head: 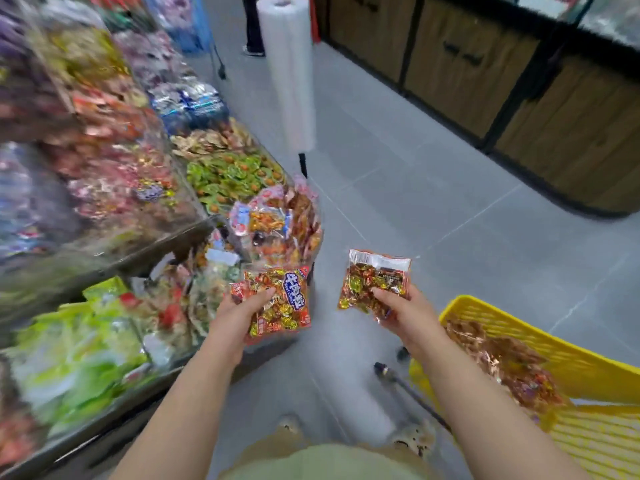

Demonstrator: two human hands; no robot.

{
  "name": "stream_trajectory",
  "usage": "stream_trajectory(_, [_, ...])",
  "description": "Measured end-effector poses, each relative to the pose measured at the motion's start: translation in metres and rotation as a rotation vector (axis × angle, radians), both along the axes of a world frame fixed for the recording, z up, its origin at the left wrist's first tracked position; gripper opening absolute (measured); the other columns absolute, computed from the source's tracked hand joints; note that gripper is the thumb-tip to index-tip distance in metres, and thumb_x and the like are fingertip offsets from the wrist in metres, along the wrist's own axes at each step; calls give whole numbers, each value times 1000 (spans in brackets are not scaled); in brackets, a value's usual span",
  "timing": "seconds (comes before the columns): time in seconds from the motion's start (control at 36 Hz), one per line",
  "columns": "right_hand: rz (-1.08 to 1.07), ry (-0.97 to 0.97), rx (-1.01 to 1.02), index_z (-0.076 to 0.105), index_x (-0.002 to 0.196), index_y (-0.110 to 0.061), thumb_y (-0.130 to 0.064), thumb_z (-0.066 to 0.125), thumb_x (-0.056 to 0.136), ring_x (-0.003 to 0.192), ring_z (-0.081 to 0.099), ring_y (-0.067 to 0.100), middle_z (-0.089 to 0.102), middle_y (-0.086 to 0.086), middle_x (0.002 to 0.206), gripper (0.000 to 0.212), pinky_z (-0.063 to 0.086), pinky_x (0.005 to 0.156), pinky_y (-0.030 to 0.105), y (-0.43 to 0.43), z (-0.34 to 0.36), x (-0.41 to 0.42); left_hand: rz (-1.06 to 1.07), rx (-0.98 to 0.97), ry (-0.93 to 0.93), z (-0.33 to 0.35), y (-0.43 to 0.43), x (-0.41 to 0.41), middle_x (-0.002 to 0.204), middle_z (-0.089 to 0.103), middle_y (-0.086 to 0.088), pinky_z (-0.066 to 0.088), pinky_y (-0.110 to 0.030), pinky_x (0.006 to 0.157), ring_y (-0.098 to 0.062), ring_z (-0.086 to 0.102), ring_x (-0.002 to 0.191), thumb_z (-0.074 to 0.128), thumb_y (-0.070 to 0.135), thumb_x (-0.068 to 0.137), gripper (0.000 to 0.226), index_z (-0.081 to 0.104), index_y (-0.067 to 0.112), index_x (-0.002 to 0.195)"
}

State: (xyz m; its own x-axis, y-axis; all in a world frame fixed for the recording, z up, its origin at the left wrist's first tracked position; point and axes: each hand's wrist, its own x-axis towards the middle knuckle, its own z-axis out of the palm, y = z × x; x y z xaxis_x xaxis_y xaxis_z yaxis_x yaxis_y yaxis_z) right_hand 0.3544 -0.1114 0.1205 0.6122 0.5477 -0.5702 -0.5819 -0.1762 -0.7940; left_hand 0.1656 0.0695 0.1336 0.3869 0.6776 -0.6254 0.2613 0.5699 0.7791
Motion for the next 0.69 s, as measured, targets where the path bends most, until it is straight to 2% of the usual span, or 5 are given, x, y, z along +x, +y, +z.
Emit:
stream_trajectory(0.17, [170, 44, 87, 53, 117, -17, 16, 55, 81, 64, 64, 6, 69, -2, 80, 49, 53, 59, 19, 87, 7, -63, 209, 58, 0, 14, 53, -91, 94, 72, 4, 50, -25, 65, -7, 68, 79, 80, 21, 72, 33, 57, 24, 97])
stream_trajectory(0.39, [252, -45, 95, 33, 142, -27, 10, 67, 77, 71, 68, 20, 60, 13, 116, 82, 57, 61, 28, 165, 29, -98, 407, 61, 0, 21, 96, -148, 98, 72, 1, 52, -26, 59, -16, 71, 81, 83, 36, 56, 58, 59, 20, 106])
stream_trajectory(0.53, [321, -122, 114, 58, 114, -28, -4, 62, 88, 52, 60, 11, 65, 4, 85, 36, 51, 52, 32, 214, 43, -87, 523, 66, -42, 23, 116, -147, 87, 73, 2, 50, -20, 41, -7, 70, 61, 82, 29, 63, 48, 57, 19, 103])
stream_trajectory(0.64, [407, -29, 126, 66, 93, -15, -10, 64, 87, 69, 64, 9, 60, 4, 98, 8, 53, 59, 22, 258, 55, -72, 570, 97, -27, 30, 139, -139, 110, 71, -6, 58, -42, 77, -25, 68, 100, 85, 41, 52, 74, 59, 16, 117])
stream_trajectory(0.69, [526, -3, 161, 64, 99, -14, -10, 73, 75, 73, 68, 12, 68, 5, 93, 26, 55, 67, 23, 281, 64, -66, 615, 121, -30, 36, 152, -135, 117, 68, -7, 48, -53, 96, -32, 62, 111, 90, 44, 47, 82, 61, 17, 118])
